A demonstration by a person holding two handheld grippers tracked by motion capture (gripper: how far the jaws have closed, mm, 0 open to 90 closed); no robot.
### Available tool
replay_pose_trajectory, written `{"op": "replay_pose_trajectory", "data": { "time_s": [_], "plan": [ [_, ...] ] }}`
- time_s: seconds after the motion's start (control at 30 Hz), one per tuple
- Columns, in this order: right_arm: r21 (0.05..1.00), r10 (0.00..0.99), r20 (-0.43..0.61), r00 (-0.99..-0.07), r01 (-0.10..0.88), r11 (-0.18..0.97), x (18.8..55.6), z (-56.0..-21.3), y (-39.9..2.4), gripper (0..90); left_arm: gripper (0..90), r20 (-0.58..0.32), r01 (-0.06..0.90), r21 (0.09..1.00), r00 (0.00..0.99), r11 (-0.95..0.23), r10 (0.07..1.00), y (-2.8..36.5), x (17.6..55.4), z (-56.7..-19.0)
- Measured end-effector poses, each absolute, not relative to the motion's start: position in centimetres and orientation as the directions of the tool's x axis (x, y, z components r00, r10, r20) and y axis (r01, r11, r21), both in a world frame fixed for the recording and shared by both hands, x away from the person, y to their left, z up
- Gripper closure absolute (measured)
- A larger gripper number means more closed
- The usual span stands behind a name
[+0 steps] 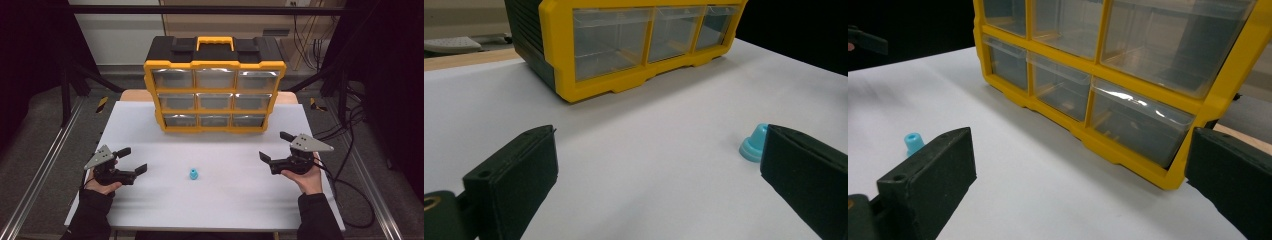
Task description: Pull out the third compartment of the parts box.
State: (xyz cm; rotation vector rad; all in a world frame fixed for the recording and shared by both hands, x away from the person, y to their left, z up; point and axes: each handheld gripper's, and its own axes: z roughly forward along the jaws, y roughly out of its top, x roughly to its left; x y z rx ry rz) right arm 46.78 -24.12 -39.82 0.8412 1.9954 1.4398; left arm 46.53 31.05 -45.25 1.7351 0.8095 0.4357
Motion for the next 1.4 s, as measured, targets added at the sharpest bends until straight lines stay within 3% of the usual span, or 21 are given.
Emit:
{"op": "replay_pose_trajectory", "data": {
  "time_s": [1.4],
  "plan": [
    [0.838,0.675,-0.367,-0.64,0.086,0.538,48.4,-34.3,-19.9,0.8,1.6,-0.102,0.297,0.942,0.694,-0.155,0.713,31.0,46.6,-45.3]
  ]
}}
